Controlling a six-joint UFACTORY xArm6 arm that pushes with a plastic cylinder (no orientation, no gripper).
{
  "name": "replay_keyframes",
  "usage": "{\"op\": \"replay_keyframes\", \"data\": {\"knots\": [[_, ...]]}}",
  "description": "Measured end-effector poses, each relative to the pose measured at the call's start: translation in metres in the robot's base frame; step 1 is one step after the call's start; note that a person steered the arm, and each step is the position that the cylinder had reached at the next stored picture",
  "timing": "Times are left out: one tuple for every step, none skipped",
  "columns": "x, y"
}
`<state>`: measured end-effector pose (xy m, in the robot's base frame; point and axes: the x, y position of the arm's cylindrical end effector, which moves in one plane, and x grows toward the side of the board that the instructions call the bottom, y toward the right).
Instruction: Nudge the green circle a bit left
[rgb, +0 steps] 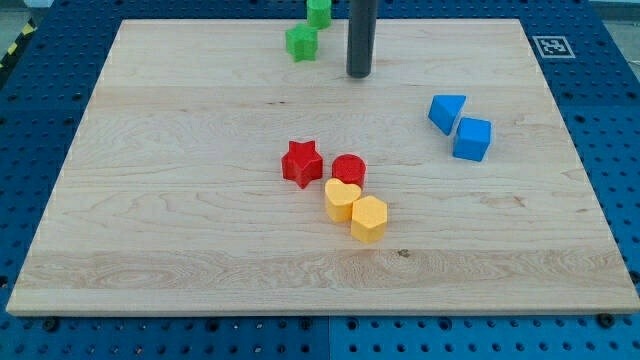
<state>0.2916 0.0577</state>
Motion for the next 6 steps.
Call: {"op": "replay_keyframes", "data": {"knots": [[-0.033, 0.018], [-0.071, 0.016], [-0.098, 0.013], [-0.098, 0.012], [-0.099, -0.009], [-0.098, -0.035]]}}
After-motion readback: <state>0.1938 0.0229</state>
